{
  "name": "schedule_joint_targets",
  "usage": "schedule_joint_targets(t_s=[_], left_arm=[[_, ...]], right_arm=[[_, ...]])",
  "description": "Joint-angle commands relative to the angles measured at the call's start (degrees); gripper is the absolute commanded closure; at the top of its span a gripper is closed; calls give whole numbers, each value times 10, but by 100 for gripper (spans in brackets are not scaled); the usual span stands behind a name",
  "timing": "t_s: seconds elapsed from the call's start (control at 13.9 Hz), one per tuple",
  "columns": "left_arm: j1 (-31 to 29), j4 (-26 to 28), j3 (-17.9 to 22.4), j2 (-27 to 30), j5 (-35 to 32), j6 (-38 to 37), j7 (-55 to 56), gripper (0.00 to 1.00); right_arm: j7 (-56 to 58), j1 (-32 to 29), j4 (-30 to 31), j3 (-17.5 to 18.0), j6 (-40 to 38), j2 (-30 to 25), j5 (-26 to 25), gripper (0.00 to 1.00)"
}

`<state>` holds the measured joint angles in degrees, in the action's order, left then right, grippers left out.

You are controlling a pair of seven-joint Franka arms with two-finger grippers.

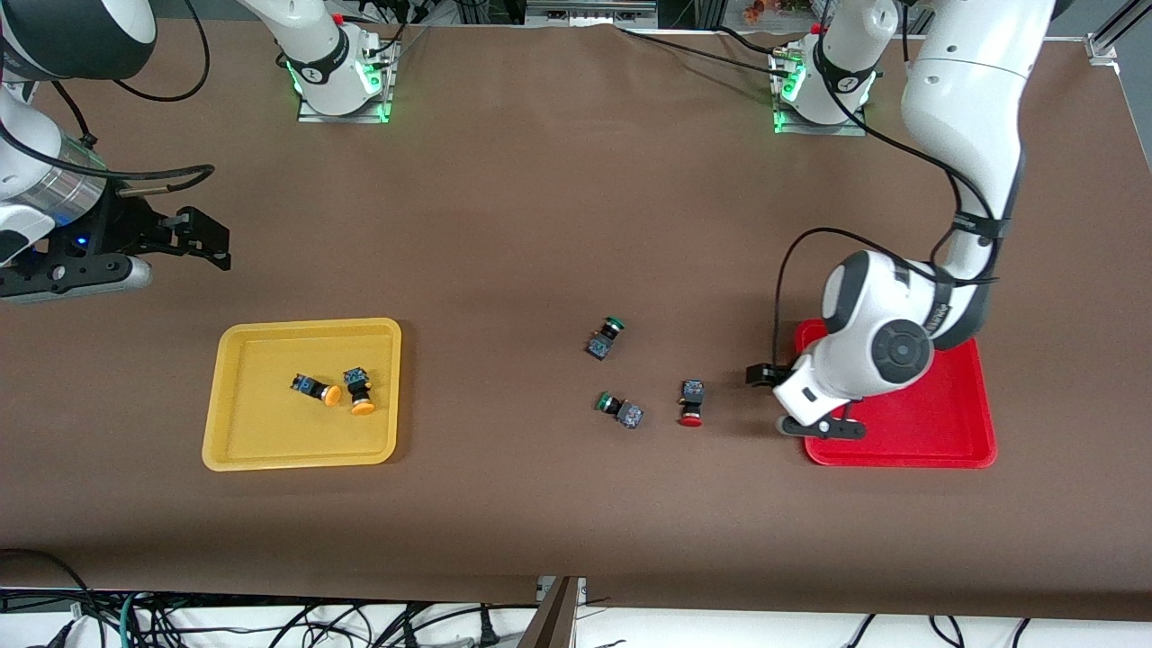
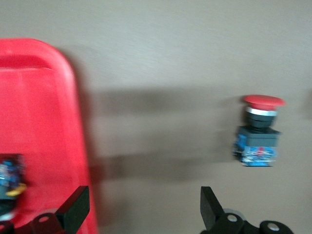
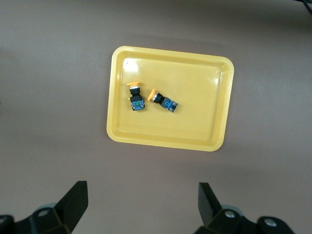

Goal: Place red and yellow buttons in trays
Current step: 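Reach the left gripper to the other red-cap button and grasp it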

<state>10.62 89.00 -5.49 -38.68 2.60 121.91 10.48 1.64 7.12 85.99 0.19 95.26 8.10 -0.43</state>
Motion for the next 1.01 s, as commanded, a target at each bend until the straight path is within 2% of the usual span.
schedule_joint_targets(t_s=[0.0,0.5,0.94], left_arm=[[40,-8,7,-5,-3,37,25,0],[83,-7,7,-56,-6,154,58,0],[113,-8,14,-74,-6,161,91,0]], right_arm=[[-7,-7,-10,7,-13,1,1,0],[-2,-8,-10,7,-13,1,1,0],[-7,-7,-10,7,-13,1,1,0]])
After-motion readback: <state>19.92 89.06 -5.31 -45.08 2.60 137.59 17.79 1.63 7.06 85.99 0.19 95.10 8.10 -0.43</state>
